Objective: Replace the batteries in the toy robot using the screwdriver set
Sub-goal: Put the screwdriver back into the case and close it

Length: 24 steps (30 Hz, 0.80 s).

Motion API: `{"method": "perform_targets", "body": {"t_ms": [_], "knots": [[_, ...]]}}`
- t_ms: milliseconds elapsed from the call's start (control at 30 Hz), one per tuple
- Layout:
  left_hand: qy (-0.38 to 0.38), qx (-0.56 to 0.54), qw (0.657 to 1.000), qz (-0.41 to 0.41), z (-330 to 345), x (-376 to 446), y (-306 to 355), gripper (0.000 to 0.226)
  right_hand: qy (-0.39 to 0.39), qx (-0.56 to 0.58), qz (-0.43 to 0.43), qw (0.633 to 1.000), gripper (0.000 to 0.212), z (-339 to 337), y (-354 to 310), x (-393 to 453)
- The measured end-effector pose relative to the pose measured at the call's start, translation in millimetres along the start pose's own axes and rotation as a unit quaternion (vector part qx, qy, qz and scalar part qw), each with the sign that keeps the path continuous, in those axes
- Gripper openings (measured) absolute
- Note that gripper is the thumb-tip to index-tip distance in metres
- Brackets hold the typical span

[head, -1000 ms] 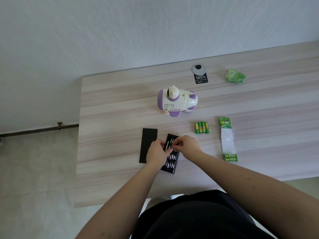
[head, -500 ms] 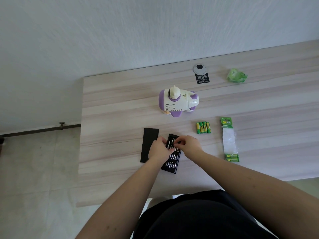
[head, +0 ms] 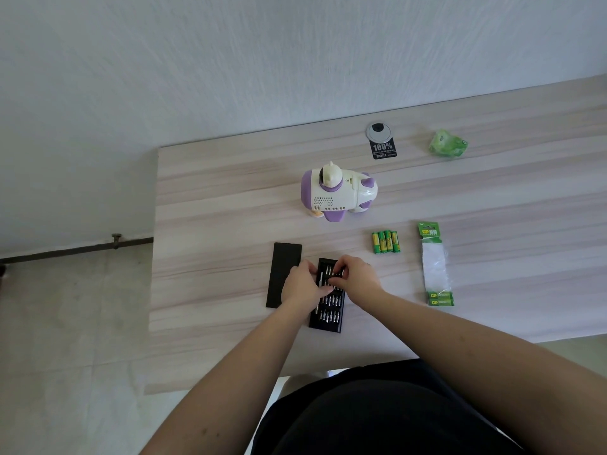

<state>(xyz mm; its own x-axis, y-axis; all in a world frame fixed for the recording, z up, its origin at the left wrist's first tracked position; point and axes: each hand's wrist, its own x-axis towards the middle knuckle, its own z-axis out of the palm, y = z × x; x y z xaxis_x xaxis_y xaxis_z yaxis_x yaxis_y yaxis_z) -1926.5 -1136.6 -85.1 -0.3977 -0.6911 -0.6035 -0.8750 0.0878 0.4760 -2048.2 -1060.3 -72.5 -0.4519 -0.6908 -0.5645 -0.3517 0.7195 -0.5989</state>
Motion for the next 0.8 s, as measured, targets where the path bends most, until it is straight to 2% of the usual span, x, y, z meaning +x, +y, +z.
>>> {"method": "perform_targets", "body": {"t_ms": [400, 600, 800], "knots": [[-0.013, -0.005, 1.0, 0.012, -3.4, -1.9, 1.2, 0.055, -0.012, -0.031, -0.012, 0.999, 0.023, 2.8, 2.1, -0.3], [-0.029, 0.043, 0.997, 0.051, -5.4, -6.7, -8.3, 0.066, -0.005, -0.046, -0.021, 0.999, 0.024, 7.0, 2.7, -1.9], [-0.006, 0.05, 0.997, 0.056, -2.8, -13.0, -9.5, 0.064, 0.004, -0.049, -0.032, 0.998, 0.024, 8.1, 4.6, -3.2]]}}
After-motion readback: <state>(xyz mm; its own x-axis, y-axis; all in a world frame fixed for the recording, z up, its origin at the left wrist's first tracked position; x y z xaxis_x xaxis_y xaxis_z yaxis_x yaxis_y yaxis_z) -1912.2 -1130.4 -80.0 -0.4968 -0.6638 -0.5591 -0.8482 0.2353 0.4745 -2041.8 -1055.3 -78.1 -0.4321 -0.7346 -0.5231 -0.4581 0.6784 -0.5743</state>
